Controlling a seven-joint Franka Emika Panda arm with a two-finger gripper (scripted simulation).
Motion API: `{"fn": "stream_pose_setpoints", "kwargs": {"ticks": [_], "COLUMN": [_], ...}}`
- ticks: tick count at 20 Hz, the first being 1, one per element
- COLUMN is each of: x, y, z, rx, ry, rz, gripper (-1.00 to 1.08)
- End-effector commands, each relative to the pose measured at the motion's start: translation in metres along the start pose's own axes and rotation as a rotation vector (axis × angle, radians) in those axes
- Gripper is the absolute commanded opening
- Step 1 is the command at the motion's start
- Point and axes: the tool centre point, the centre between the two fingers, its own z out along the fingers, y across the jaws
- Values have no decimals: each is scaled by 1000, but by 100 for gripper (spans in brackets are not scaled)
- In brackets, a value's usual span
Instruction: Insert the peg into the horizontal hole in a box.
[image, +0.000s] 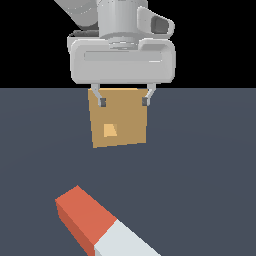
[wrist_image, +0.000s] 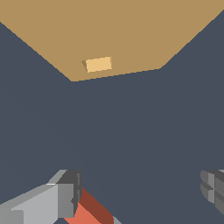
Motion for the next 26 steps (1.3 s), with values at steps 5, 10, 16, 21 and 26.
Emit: {"fn": "stream_pose_setpoints", "kwargs": {"ticks": [5,10,16,21,26], "x": [-25,-48,-77,-102,-128], "y": [-10,-16,-21,-23,-21], "z": [12,22,35,45,56], "rx": [2,4,5,7,9], "ry": [-2,-4,-5,-7,-9], "rz": [-101,-193,-303,-397,-494], "gripper": [100,100,100,100,100]}}
